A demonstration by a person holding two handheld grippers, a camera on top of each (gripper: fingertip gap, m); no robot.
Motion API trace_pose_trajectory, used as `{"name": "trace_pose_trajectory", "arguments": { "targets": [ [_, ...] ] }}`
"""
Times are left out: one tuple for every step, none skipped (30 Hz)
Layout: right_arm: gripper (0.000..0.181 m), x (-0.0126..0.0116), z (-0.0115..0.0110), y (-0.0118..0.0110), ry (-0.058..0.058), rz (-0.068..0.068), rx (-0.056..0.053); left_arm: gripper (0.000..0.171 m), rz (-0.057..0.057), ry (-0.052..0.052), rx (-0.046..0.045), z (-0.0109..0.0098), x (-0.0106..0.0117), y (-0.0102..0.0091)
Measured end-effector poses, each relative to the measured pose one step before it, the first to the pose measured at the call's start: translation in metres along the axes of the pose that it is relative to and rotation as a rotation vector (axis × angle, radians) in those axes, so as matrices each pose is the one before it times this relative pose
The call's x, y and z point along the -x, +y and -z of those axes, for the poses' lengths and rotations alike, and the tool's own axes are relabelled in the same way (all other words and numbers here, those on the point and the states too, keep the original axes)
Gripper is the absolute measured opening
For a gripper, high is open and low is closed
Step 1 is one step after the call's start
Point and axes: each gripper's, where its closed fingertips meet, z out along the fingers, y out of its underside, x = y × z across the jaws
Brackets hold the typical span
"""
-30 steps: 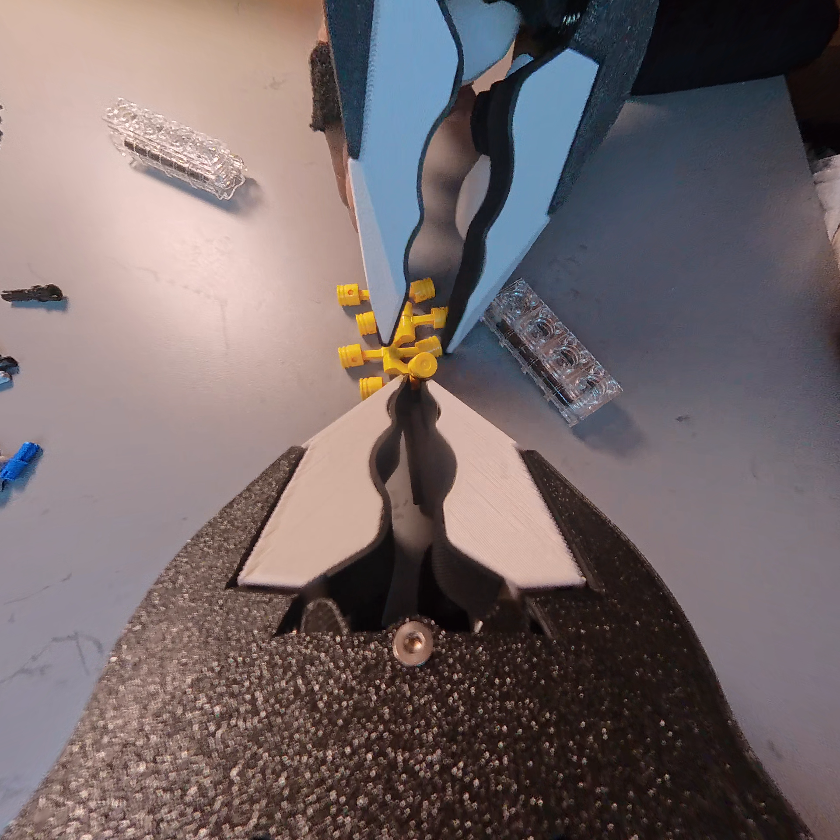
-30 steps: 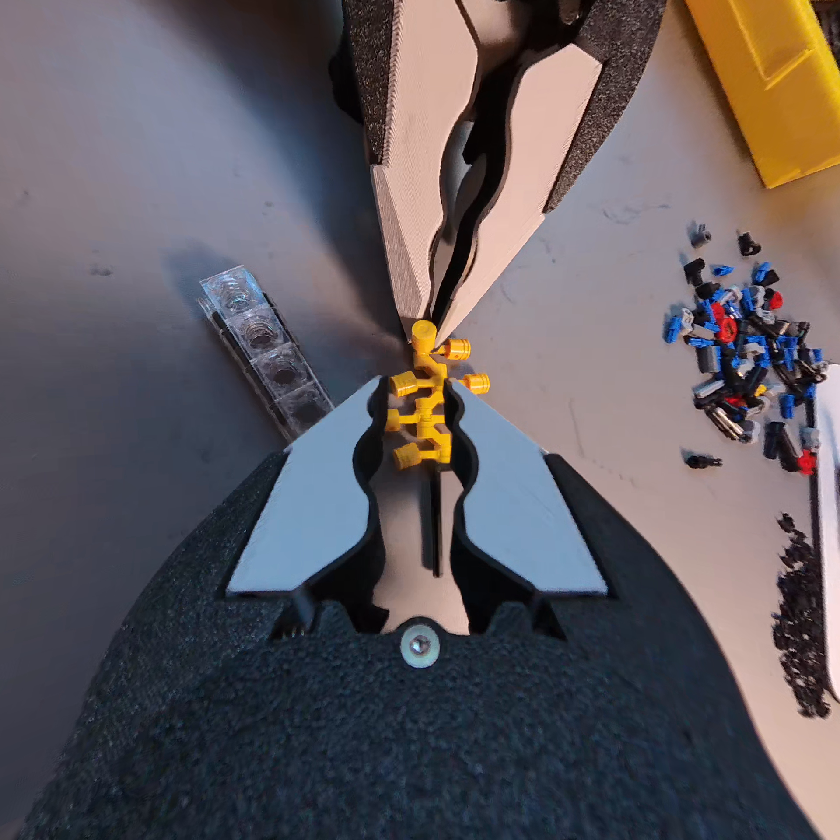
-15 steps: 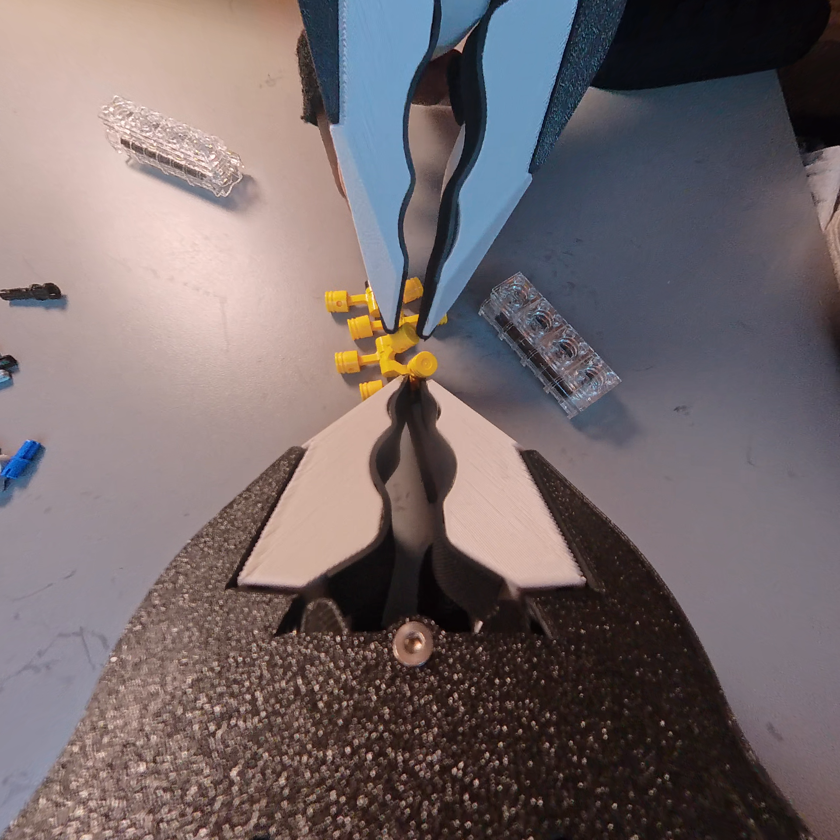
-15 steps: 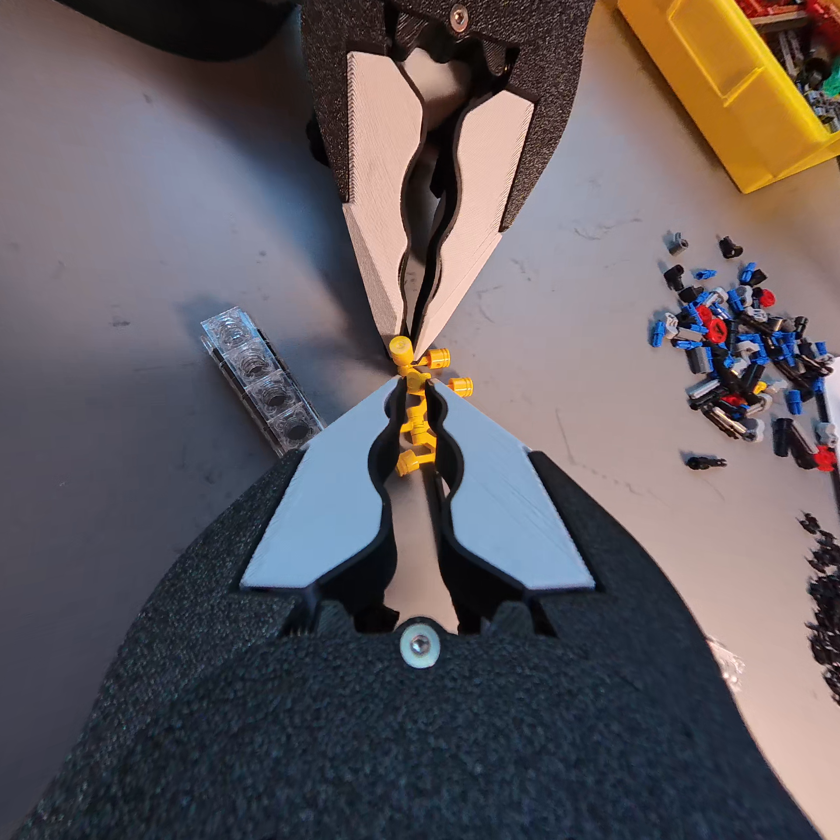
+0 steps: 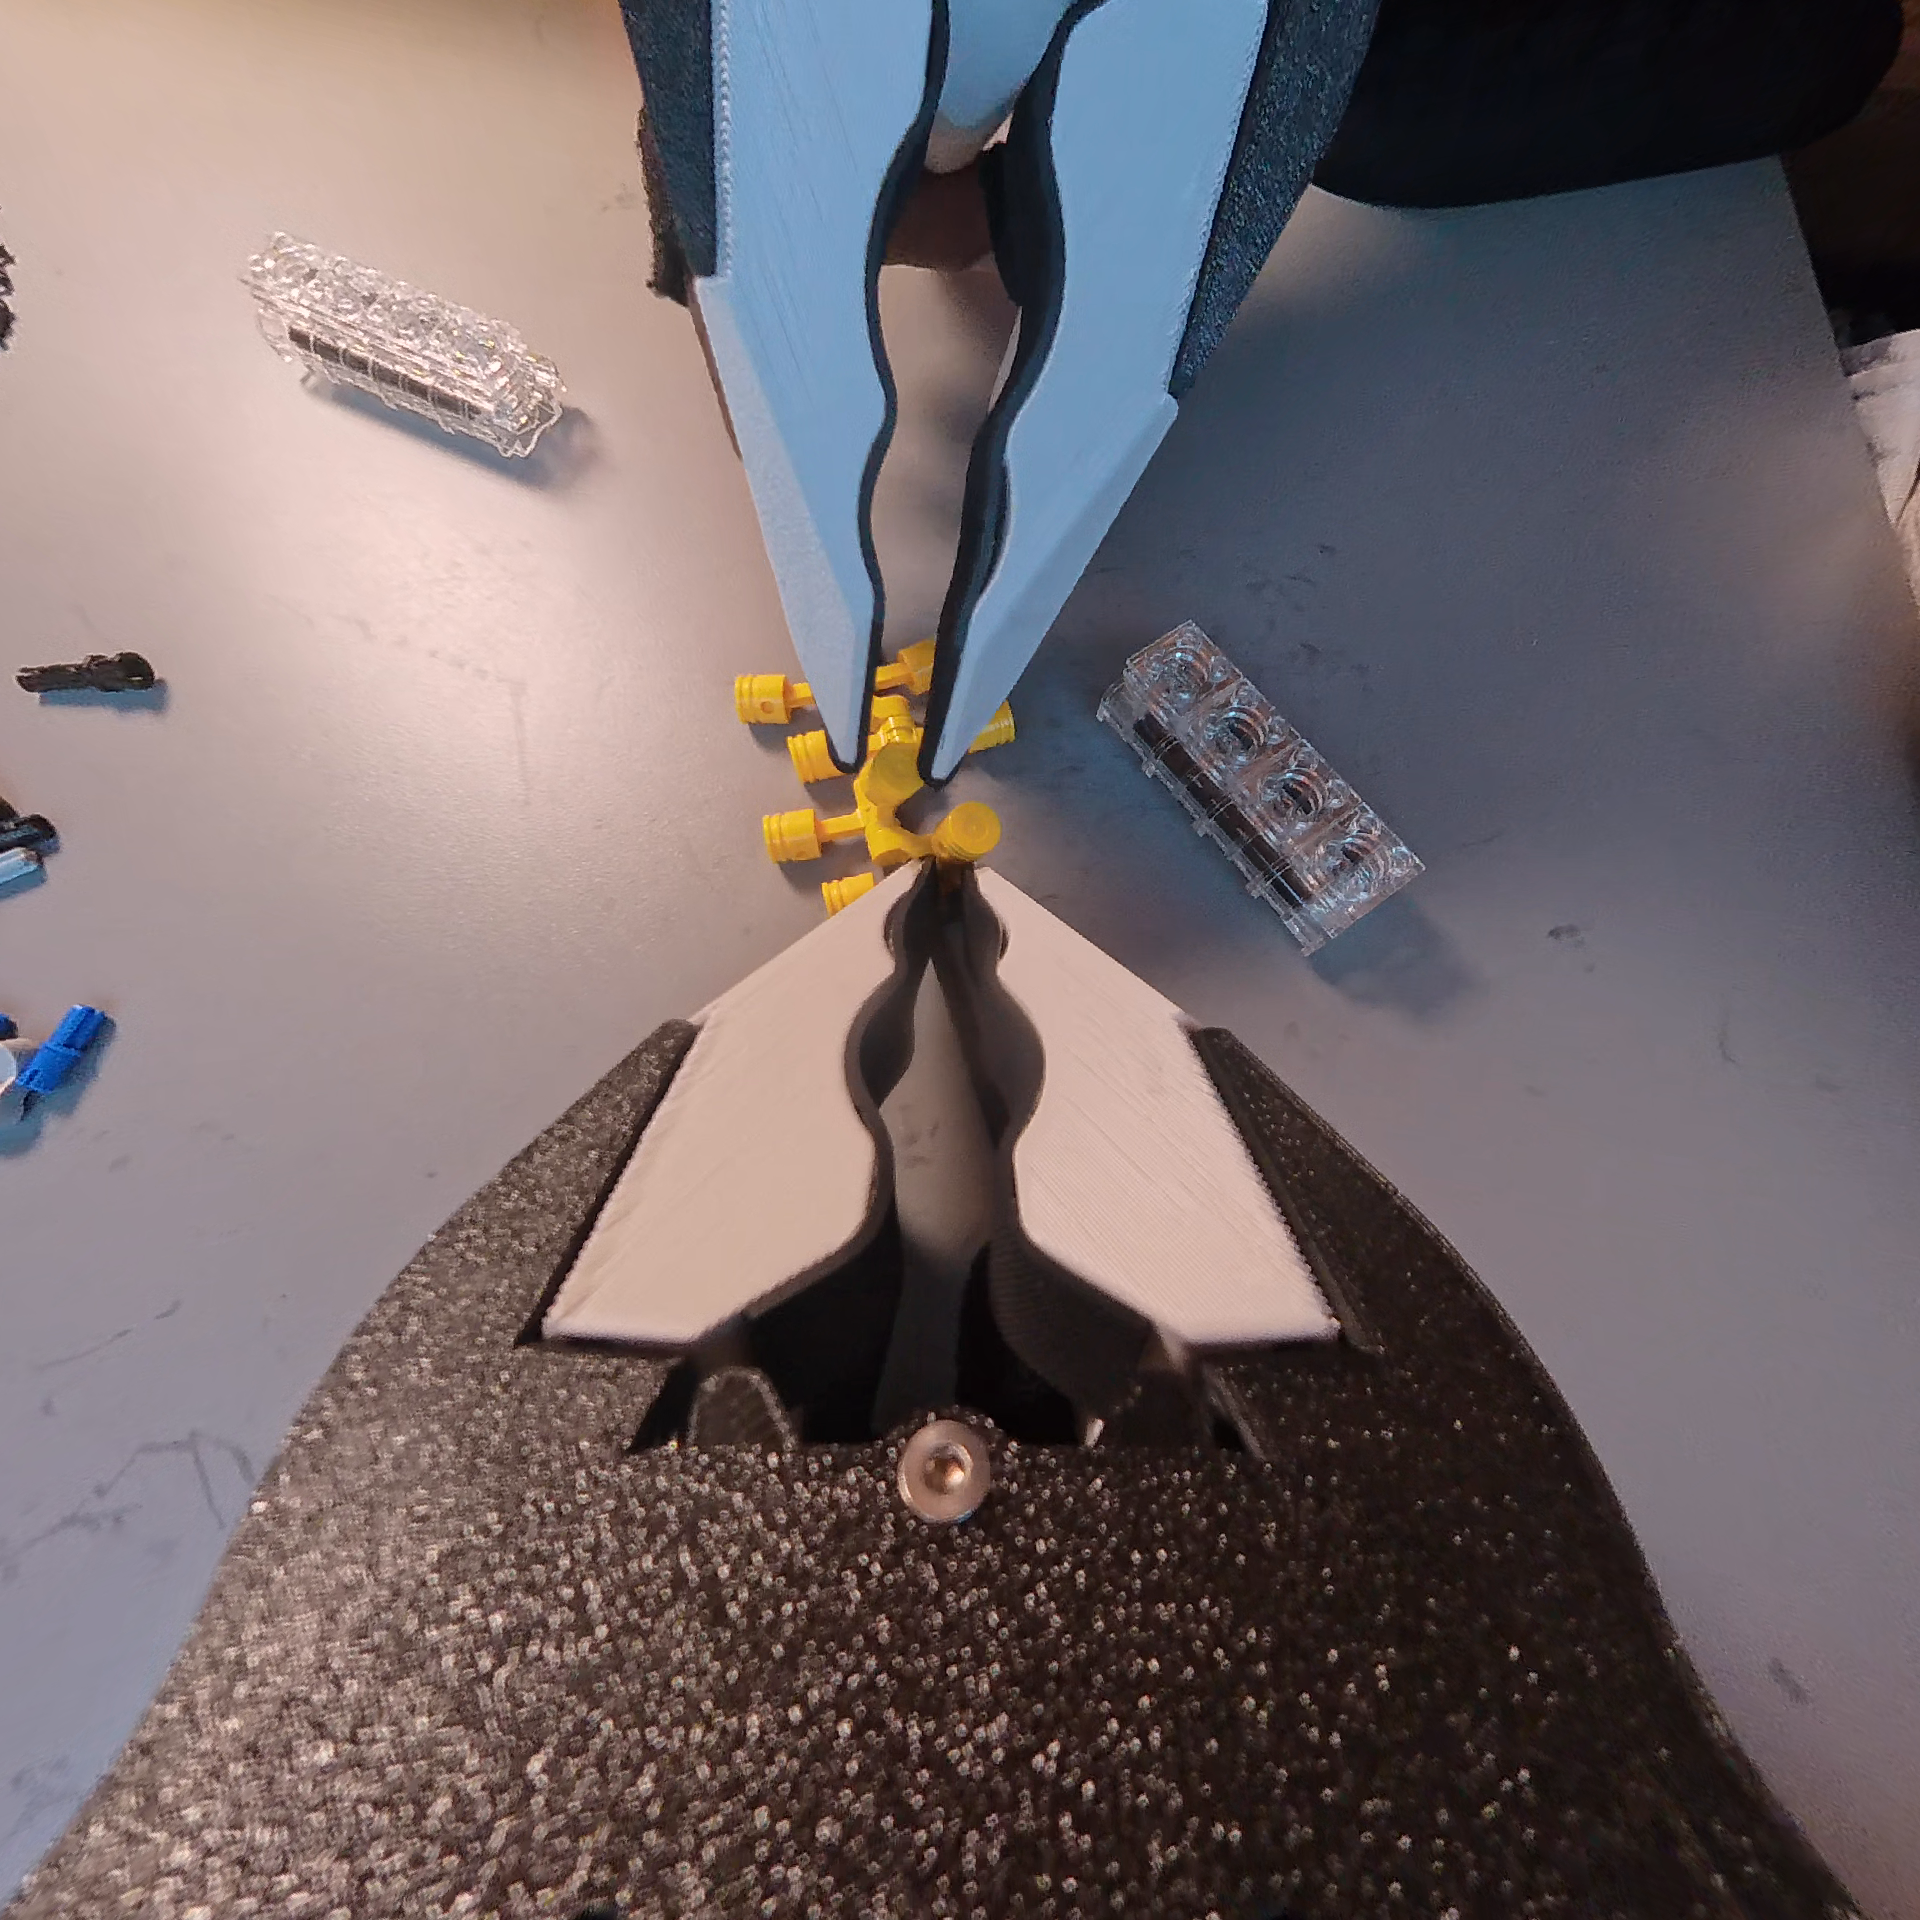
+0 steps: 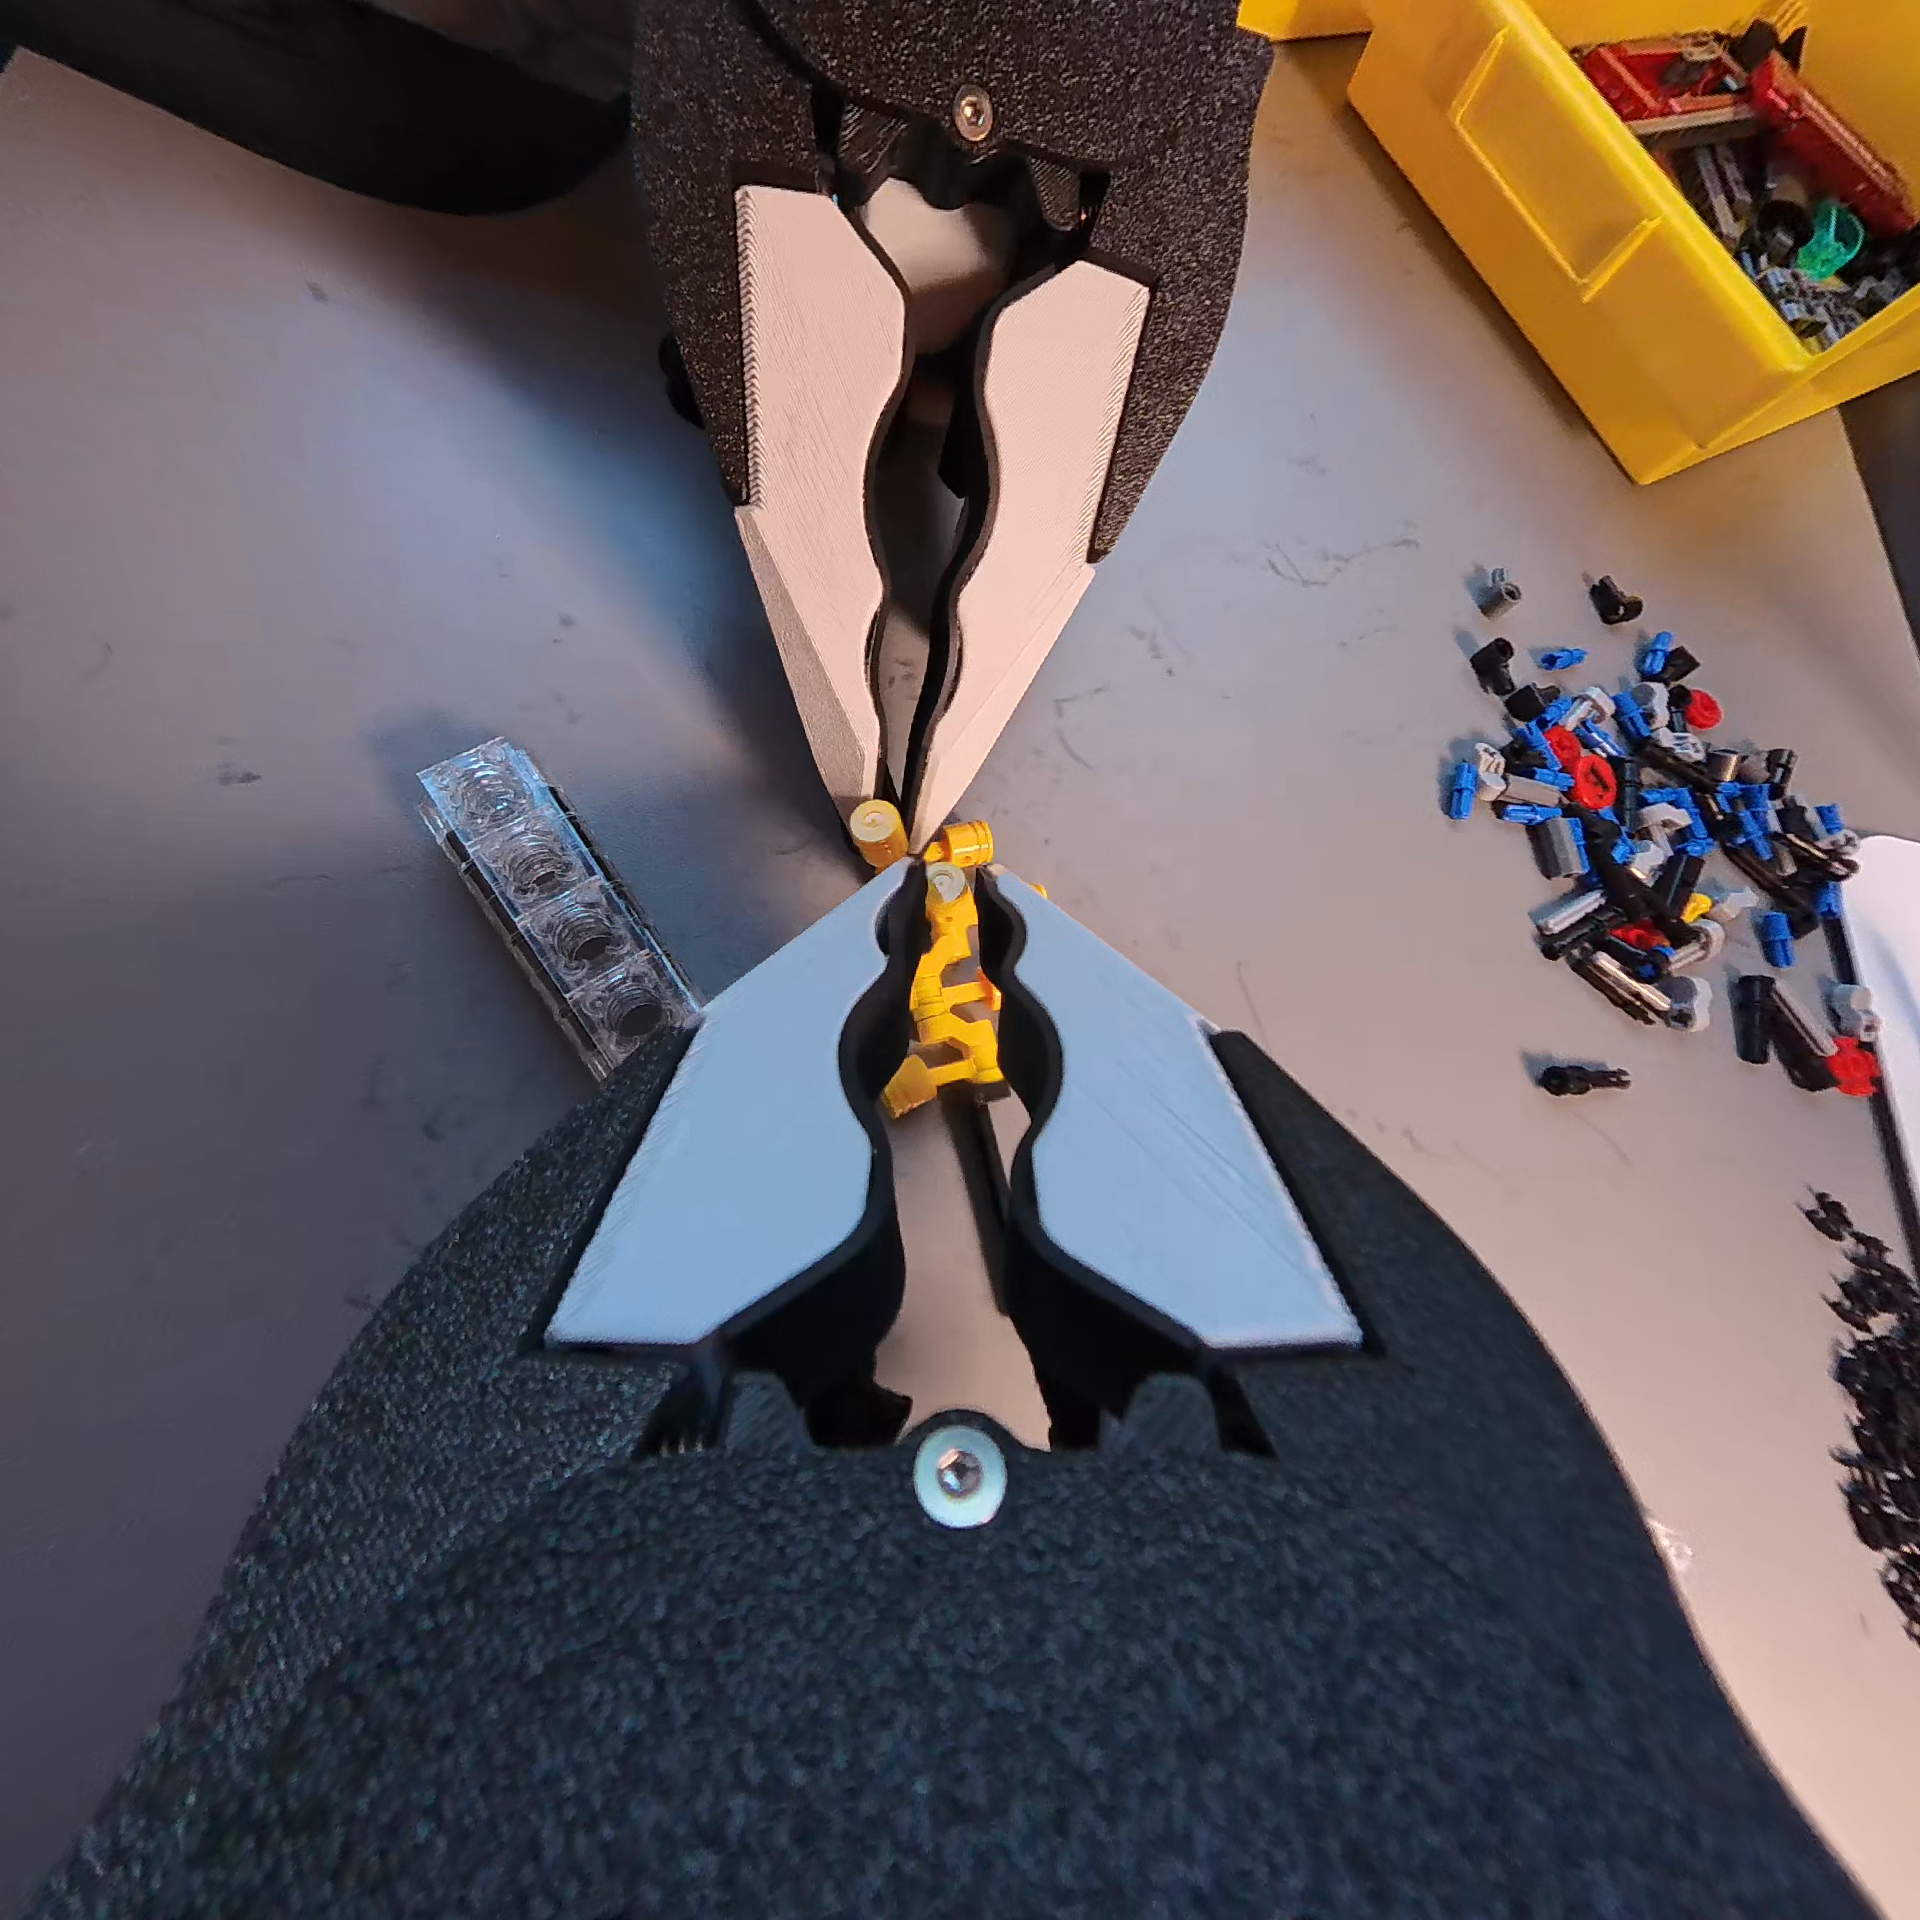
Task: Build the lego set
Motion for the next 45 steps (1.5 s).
{"name": "trace_pose_trajectory", "arguments": {
  "targets": [
    [0.009, 0.00129, -0.00037, 0.00023, -0.0055, 0.0095, 0.0013, 0.003, 0.0004, -0.0007, 0.00005, 0.00004, 0.00021, 0.00003],
    [0.01, 0.00117, -0.00054, 0.00058, -0.0028, 0.0108, 0.0041, 0.003, 0.0021, -0.0012, 0.00004, 0.00003, 0.00037, 0.00002],
    [0.011, 0.0004, -0.00042, 0.00041, 0.0009, 0.0102, 0.003, 0.003, 0.0037, -0.0013, 0.00026, 0.00012, 0.00055, 0.0001],
    [0.011, 0.00011, -0.00023, 0.00068, 0.0028, 0.0104, 0.0028, 0.003, 0.0042, -0.0009, 0.00019, 0.00021, 0.00059, 0.00004],
    [0.011, -0.00076, 0.00006, -0.00002, 0.0067, 0.0075, -0.0011, 0.003, 0.0038, 0.001, 0.00002, 0.00006, 0.00031, 0.00003],
    [0.01, -0.00008, 0.00003, -0.00018, 0.0023, 0.0033, -0.0021, 0.003, 0.0031, 0.0023, 0.00002, 0.00003, 0.00005, 0.00001],
    [0.01, 0.00075, -0.00017, 0.00025, -0.0046, -0.0005, 0.0002, 0.003, 0.0022, 0.0021, 0.00013, 0.00004, -0.00009, 0.00003],
    [0.009, 0.0004, -0.00022, 0.00017, -0.0029, -0.0017, 0.0005, 0.003, 0.0018, 0.0017, 0.00014, -0.00003, -0.00006, -0.00002],
    [0.009, -0.00025, 0.00022, -0.00023, 0.0017, -0.0021, -0.0027, 0.003, 0.0015, 0.0014, -0.0001, -0.00004, 0.0, -0.00006],
    [0.008, -0.0002, 0.0003, -0.00004, 0.0002, -0.0036, -0.0024, 0.003, 0.0005, 0.0003, -0.00051, -0.00004, -0.00008, -0.00007],
    [0.008, -0.00002, 0.00002, 0.00018, -0.0004, -0.0064, -0.002, 0.003, -0.0013, -0.0015, -0.0006, -0.00011, 0.00003, -0.00013],
    [0.008, -0.00009, 0.00015, 0.00025, 0.0008, -0.0076, -0.0025, 0.003, -0.0022, -0.0033, -0.00049, -0.00003, 0.00017, -0.00005],
    [0.008, 0.00006, -0.00001, 0.00051, 0.0015, -0.0053, -0.0009, 0.003, -0.0019, -0.005, -0.00065, -0.00021, 0.00043, -0.00008],
    [0.008, 0.00011, 0.00002, 0.00054, 0.003, -0.0037, -0.0008, 0.003, -0.0021, -0.0051, -0.0006, -0.0001, 0.00037, -0.00012],
    [0.008, 0.00051, 0.00011, 0.00052, 0.0013, -0.0049, -0.0017, 0.003, -0.0017, -0.0036, -0.00007, -0.00007, 0.00035, -0.00006],
    [0.008, 0.0009, 0.00027, 0.00074, -0.0014, -0.0069, -0.0011, 0.003, 0.0, -0.002, 0.00038, -0.00004, 0.00022, 0.0],
    [0.008, 0.00015, 0.00065, 0.00112, 0.0024, -0.0077, 0.0, 0.003, 0.0029, -0.0021, 0.00044, 0.00002, 0.00055, 0.00004],
    [0.008, -0.00061, 0.00189, 0.00094, 0.0028, -0.0089, -0.0032, 0.003, 0.0053, -0.003, 0.0005, 0.00011, 0.00085, -0.00001],
    [0.009, -0.00176, 0.00402, 0.00034, 0.0006, -0.0125, -0.0091, 0.003, 0.0055, -0.0018, 0.00054, 0.00001, 0.00076, 0.00003],
    [0.009, -0.00625, 0.00674, 0.00152, 0.0153, -0.0136, -0.0026, 0.003, 0.0037, 0.0003, 0.00018, 0.00016, 0.00038, 0.00013],
    [0.011, -0.01125, 0.00893, 0.00351, 0.0315, -0.0101, 0.01, 0.003, 0.0024, -0.001, -0.00008, 0.00012, 0.00051, 0.00007],
    [0.015, -0.01272, 0.01, 0.00506, 0.028, -0.0058, 0.0203, 0.003, 0.0027, -0.0006, 0.0, 0.00002, 0.00047, -0.00001],
    [0.02, -0.01234, 0.00957, 0.00713, 0.0157, -0.0067, 0.0331, 0.003, 0.0033, 0.002, 0.00016, -0.00001, 0.00016, -0.00002],
    [0.025, -0.01176, 0.00813, 0.00917, 0.0101, -0.0025, 0.0445, 0.003, 0.0024, 0.0013, -0.00022, -0.00014, 0.00036, -0.00016],
    [0.028, -0.01144, 0.00611, 0.01044, 0.013, 0.0067, 0.0475, 0.003, 0.0014, 0.0002, -0.00057, -0.00015, 0.00042, -0.00007],
    [0.031, -0.00713, 0.00365, 0.01046, -0.0022, 0.0109, 0.0468, 0.003, 0.0015, 0.0012, -0.00008, -0.00016, 0.0003, -0.00017],
    [0.032, -0.00056, 0.0016, 0.00772, -0.0265, 0.0051, 0.0365, 0.003, 0.0029, 0.0014, -0.00006, -0.00002, 0.00026, -0.00006],
    [0.033, 0.00407, 0.00007, 0.00176, -0.0351, 0.0057, 0.0116, 0.003, 0.0046, 0.0016, -0.00089, 0.00006, 0.00023, -0.00007],
    [0.033, 0.00701, -0.00156, -0.00399, -0.0303, 0.0128, -0.0155, 0.003, 0.0052, 0.0025, -0.0014, 0.00009, 0.00017, 0.00004],
    [0.033, 0.00975, -0.00395, -0.00587, -0.0329, 0.0148, -0.0214, 0.003, 0.0044, 0.0019, -0.00101, 0.00008, 0.00033, -0.00008],
    [0.033, 0.00958, -0.00604, -0.00527, -0.0245, 0.0146, -0.0126, 0.003, 0.003, 0.0011, -0.00037, 0.00006, 0.00049, -0.00004],
    [0.034, 0.00848, -0.00723, -0.00425, -0.0146, 0.0239, -0.0064, 0.003, 0.0011, 0.0045, 0.00015, 0.0, 0.00019, -0.00006],
    [0.035, 0.00752, -0.00757, -0.00383, -0.0102, 0.0277, -0.0057, 0.003, -0.001, 0.0082, 0.00049, -0.00018, -0.00012, -0.00019],
    [0.036, 0.00498, -0.00724, -0.00387, -0.0002, 0.0223, -0.0092, 0.003, -0.0012, 0.0117, 0.00106, -0.00027, -0.00003, -0.00028],
    [0.038, 0.00389, -0.00658, -0.00277, -0.0013, 0.0196, -0.0061, 0.003, 0.0004, 0.0184, 0.00179, -0.00056, -0.00028, -0.00043],
    [0.04, 0.00247, -0.00576, -0.00151, 0.0015, 0.0156, -0.0004, 0.003, 0.0037, 0.0249, 0.00232, -0.00051, -0.00062, -0.00062],
    [0.042, 0.00096, -0.00377, -0.00424, 0.0065, 0.0088, -0.0163, 0.003, 0.0059, 0.0253, 0.00229, -0.00061, -0.00046, -0.00072],
    [0.047, 0.00085, -0.00207, -0.00626, 0.0043, -0.0003, -0.0246, 0.003, 0.0044, 0.0204, 0.00222, -0.00069, 0.00027, -0.00085],
    [0.05, 0.00094, -0.00229, -0.0043, 0.0059, 0.0019, -0.0054, 0.002, 0.0019, 0.0163, 0.00274, -0.00092, 0.00077, -0.00088],
    [0.053, 0.00127, -0.0025, -0.00234, 0.0066, 0.009, 0.0087, 0.002, 0.0023, 0.0166, 0.00365, -0.00102, 0.00058, -0.00092],
    [0.053, 0.00081, -0.00257, -0.00185, 0.0104, 0.0041, 0.0075, 0.002, 0.0054, 0.0201, 0.00374, -0.00104, 0.00001, -0.00089],
    [0.052, -0.00083, -0.00205, -0.00234, 0.0171, -0.007, -0.002, 0.002, 0.0068, 0.0208, 0.00341, -0.00077, -0.00035, -0.00074],
    [0.048, -0.00174, -0.00172, -0.00074, 0.0201, -0.011, 0.0015, 0.002, 0.0062, 0.0178, 0.00306, -0.00063, -0.00027, -0.00048],
    [0.045, -0.00049, -0.00073, -0.00061, 0.0131, 0.0011, -0.0035, 0.002, 0.0067, 0.0164, 0.00294, -0.00037, -0.00055, -0.00034],
    [0.04, -0.0013, -0.00023, 0.0, 0.0225, 0.0103, -0.0026, 0.002, 0.0072, 0.0175, 0.00321, -0.00005, -0.00112, 0.00016]
  ]
}}
